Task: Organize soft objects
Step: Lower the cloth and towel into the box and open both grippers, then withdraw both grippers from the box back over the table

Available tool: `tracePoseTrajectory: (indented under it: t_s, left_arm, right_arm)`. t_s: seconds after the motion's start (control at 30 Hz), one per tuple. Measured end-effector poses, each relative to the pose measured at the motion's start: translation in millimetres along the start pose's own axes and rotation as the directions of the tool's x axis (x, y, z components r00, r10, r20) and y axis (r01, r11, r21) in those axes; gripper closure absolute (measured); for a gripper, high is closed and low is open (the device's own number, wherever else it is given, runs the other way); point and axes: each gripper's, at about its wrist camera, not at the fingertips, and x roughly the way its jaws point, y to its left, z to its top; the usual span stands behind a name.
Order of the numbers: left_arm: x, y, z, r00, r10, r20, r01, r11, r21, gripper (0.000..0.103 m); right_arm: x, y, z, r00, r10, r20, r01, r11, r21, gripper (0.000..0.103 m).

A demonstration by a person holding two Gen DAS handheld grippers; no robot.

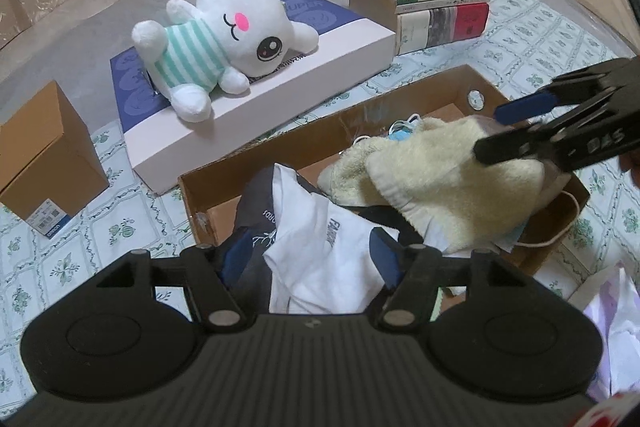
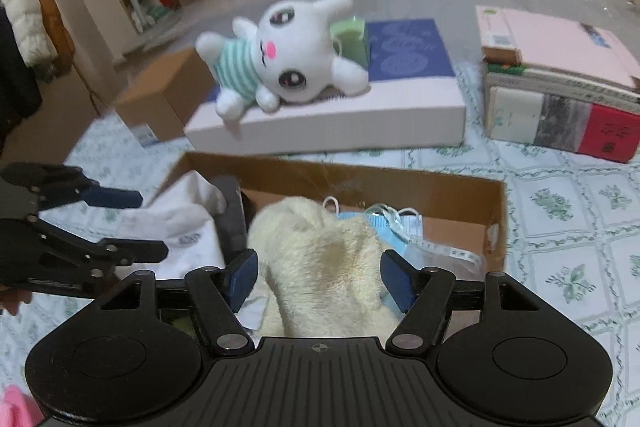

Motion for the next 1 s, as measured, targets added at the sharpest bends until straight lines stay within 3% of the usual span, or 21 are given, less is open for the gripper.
tracePoseTrajectory:
  t_s: [0.13,0.27,0.5,0.73,0.8,0.87,0.93,1.0]
  left_arm:
    - [-12.8,-1.6,-3.5,1.000,-0.005,0.003,0.005,1.000,0.001,0.043]
    - [-24.4,-2.1,-10.3,1.000,-0.005,0.023,0.005,1.000,-0.025,0.043]
    - [-29.5,-2.0,-24.0,1.000,-0.021,0.007,0.021,0.992,-0.126,0.041]
    - [-40.6,9.8,-31.4,1.000,0.002,0.023,0.002,0.985,-0.170,0.037]
    - [-48.7,12.3,-34.7,0.999,0.028,0.034,-0.021,0.983,-0.182,0.028]
    - [-58.3,12.9,-37.2,0.997,0.051,0.050,-0.040,0.981,-0.192,0.022]
    - [-71.7,11.1,-39.2,0.996,0.064,0.066,-0.049,0.979,-0.199,0.019]
    - [-87.6,7.7,-41.1,0.993,0.074,0.093,-0.054,0.977,-0.205,0.014]
  right_arm:
    - [-20.7,1.0,-6.0,1.000,0.006,0.010,-0.006,1.000,0.004,0.036]
    - [-26.2,4.0,-14.9,1.000,-0.009,-0.011,0.009,1.000,-0.002,0.059]
    - [-0.7,22.3,-34.9,0.994,-0.019,-0.107,0.016,0.999,-0.030,0.061]
    - [10.5,26.3,-32.7,0.995,0.013,-0.103,-0.009,0.999,0.034,0.060]
    - [-2.2,28.3,-34.0,0.996,0.021,-0.090,-0.017,0.999,0.042,0.057]
    - [-19.7,31.6,-37.2,0.997,0.012,-0.070,-0.010,1.000,0.029,0.039]
    - [-39.2,32.9,-39.6,0.999,-0.004,-0.036,0.005,0.999,0.035,0.027]
    - [-58.9,33.3,-43.0,1.000,-0.012,-0.011,0.013,0.999,0.052,0.024]
